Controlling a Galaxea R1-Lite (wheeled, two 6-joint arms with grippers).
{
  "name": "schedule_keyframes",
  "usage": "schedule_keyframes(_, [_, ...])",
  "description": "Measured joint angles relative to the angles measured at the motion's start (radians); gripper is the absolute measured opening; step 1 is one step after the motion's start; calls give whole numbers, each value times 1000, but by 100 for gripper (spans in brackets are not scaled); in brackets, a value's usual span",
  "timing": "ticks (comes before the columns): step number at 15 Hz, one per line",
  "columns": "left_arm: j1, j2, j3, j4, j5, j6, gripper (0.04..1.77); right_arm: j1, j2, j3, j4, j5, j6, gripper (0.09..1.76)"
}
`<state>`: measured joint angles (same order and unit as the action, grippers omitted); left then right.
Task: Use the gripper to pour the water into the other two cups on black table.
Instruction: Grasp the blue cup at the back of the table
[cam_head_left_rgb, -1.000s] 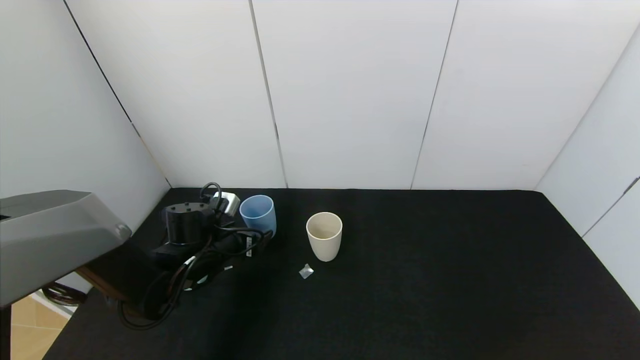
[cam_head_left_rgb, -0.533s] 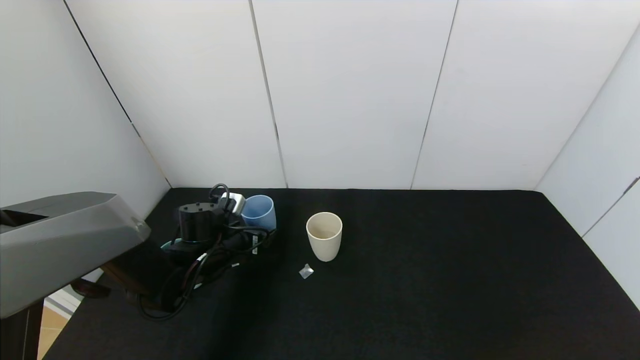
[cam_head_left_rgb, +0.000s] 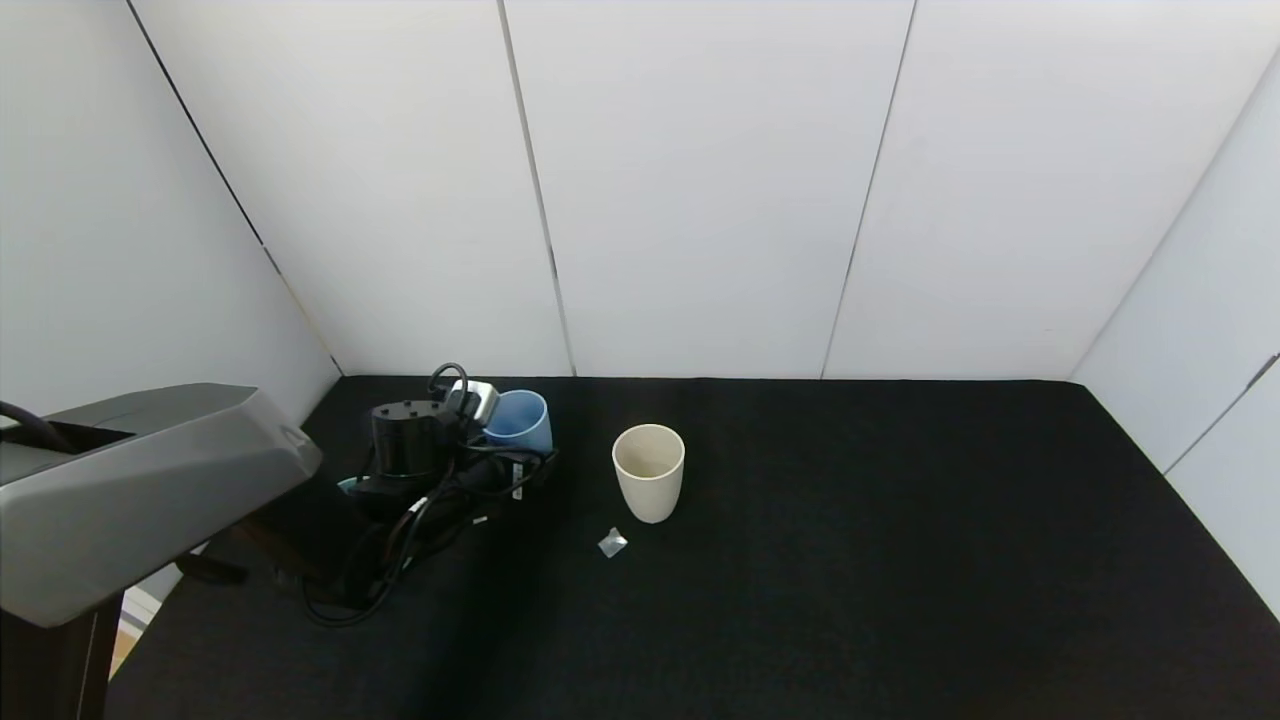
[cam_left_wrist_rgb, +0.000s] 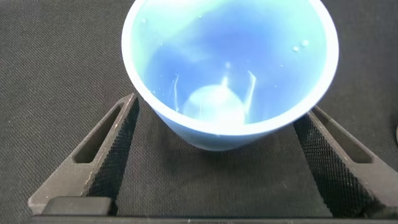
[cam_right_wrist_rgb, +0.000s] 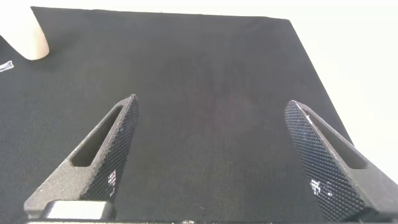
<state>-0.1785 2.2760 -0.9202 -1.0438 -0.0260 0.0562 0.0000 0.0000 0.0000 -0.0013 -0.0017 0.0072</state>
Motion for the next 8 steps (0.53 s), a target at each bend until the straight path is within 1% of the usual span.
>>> schedule_keyframes(6, [0, 21, -40, 3, -1, 1, 172, 0, 0, 0, 0, 0, 0, 171])
schedule_keyframes(8, [0, 27, -47, 3, -1, 1, 139, 0, 0, 0, 0, 0, 0, 171])
